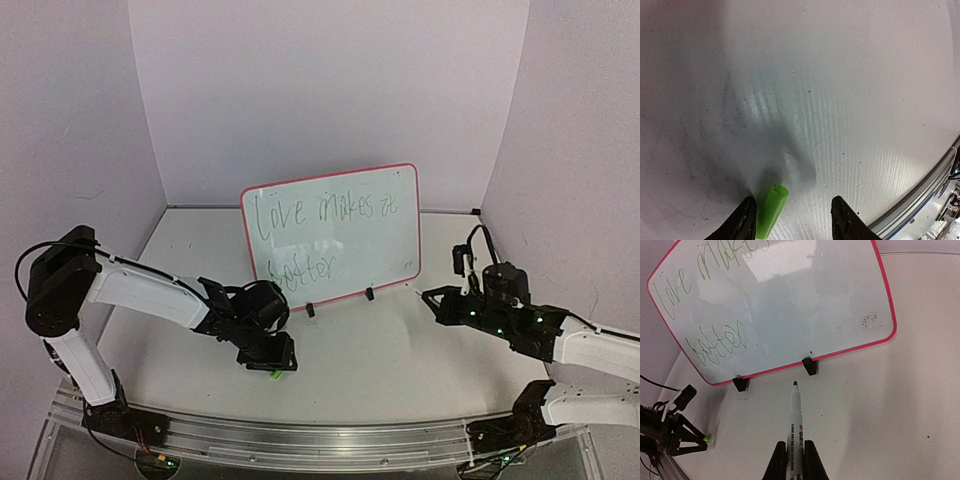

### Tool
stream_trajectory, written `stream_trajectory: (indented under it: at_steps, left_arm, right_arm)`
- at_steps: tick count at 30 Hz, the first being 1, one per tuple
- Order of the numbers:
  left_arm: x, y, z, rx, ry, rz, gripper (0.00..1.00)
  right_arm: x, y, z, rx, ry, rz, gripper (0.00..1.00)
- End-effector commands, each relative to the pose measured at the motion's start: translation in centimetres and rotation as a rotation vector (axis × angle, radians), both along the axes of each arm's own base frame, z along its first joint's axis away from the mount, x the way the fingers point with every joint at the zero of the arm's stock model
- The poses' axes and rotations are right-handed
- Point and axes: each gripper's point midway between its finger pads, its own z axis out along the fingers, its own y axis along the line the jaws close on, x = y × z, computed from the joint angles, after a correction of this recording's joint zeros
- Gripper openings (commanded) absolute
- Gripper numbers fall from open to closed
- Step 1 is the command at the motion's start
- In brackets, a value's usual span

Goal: Write a sentence on the whiteboard
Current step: Pick up the pen cap from the center of the board.

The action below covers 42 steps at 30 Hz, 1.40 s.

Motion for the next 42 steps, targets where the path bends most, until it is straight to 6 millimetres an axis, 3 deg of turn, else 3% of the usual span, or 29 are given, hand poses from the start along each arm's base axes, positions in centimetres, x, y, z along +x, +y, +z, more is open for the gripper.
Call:
stream_trajectory:
  at_steps: [1, 5, 15, 20, 29, 39, 42]
  left_arm:
    - [0.4, -3.0, 1.5, -0.063, -0.068, -0.135, 0.5]
    - [-0.4, -4.1, 1.8, -0.048, -0.111, -0.25, 0.5]
    - [-1.8, -0.3, 0.1, 0.213, -0.144, -0.373, 0.5]
    - [-2.6, -0.9, 0.1, 0.204, -0.164, -0.456, 0.48]
    - [-1.8, -1.3, 0.0, 0.238, -0.217, -0.529, 0.45]
    - [-2.5, -0.8, -0.9, 0.256, -0.196, -0.582, 0.26]
    - [-3.0, -0.6, -1.3, 0.262, -0.179, -0.608, 0.16]
  right_arm:
    - [0.2, 0.0, -0.2, 0.004, 0.002, -0.013, 0.0]
    - [0.3, 0.1, -0.4, -0.002, 0.009, -0.013, 0.0]
    - [0.4, 0.3, -0.8, -0.005, 0.021, -0.011, 0.0]
    - [0.3, 0.3, -1.2, -0.002, 0.03, -0.012, 0.0]
    - [0.3, 0.5, -1.6, -0.003, 0.043, -0.004, 0.0]
    - [0.2, 1.1, -1.7, -0.005, 0.048, 0.024, 0.0]
    - [0.1, 1.5, -1.5, -0.004, 0.046, 0.052, 0.0]
